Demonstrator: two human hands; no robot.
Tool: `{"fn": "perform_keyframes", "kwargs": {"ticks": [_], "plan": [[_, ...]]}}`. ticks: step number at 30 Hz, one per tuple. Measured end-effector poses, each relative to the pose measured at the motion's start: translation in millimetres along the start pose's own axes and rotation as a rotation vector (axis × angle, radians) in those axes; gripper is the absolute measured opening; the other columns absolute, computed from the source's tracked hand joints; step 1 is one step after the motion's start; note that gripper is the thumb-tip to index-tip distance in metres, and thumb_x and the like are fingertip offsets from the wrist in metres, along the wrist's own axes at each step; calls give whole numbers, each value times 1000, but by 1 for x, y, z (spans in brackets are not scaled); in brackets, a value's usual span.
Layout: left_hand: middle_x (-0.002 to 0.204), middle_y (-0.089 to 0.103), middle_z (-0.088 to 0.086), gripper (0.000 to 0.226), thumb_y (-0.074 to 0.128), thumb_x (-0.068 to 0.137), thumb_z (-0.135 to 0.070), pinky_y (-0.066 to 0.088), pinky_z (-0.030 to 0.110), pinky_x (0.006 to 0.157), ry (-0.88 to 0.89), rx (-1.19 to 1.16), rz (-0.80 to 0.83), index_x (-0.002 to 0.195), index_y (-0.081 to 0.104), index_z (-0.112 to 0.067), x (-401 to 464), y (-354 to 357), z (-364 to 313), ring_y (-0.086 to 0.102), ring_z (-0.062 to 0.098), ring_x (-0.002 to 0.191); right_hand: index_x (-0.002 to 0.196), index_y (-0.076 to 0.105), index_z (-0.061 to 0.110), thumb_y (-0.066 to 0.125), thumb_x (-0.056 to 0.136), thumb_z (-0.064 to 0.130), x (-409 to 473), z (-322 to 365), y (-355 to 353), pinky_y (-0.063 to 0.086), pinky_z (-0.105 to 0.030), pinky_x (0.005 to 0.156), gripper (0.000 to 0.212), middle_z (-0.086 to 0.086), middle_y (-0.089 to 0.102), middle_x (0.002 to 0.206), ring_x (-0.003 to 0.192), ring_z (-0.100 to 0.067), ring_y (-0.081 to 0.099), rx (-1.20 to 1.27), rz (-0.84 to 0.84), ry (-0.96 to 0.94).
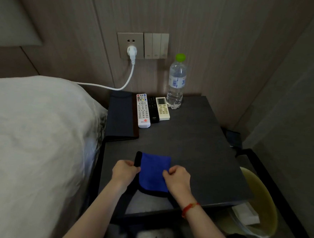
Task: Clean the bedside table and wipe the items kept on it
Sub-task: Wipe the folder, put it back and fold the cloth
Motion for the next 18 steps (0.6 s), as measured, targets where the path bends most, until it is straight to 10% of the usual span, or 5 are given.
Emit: {"fn": "perform_keyframes", "kwargs": {"ticks": [3, 13, 18], "plan": [[98, 64, 7, 23, 60, 87, -11, 47, 29, 66, 31, -47, 72, 110, 62, -8, -3, 8, -21, 61, 19, 85, 88, 62, 7, 61, 85, 18, 11, 1, -17, 40, -21, 68, 12, -7, 64, 87, 77, -15, 56, 136, -98, -55], [120, 57, 19, 35, 63, 78, 10, 50, 41, 91, 262, -147, 180, 103, 53, -13, 16, 76, -114, 59, 31, 106, 94, 59, 15, 57, 82, -2, 102, 6, -96, 45, -30, 81, 21, -2, 54, 89, 85, -15, 54, 200, -146, -113], [110, 62, 13, 24, 57, 83, 10, 48, 27, 79, 361, -138, 192, 96, 68, -7, 35, 118, -159, 56, 19, 91, 91, 63, 16, 52, 83, -5, 155, 12, -132, 41, -12, 54, 25, 0, 54, 86, 69, -9, 51, 144, -226, -177]]}}
Point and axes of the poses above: each hand's wrist, its own x-axis towards the middle knuckle, its own y-axis out of the palm, z = x × y, the point moved 1 cm from there along x, towards the middle knuckle
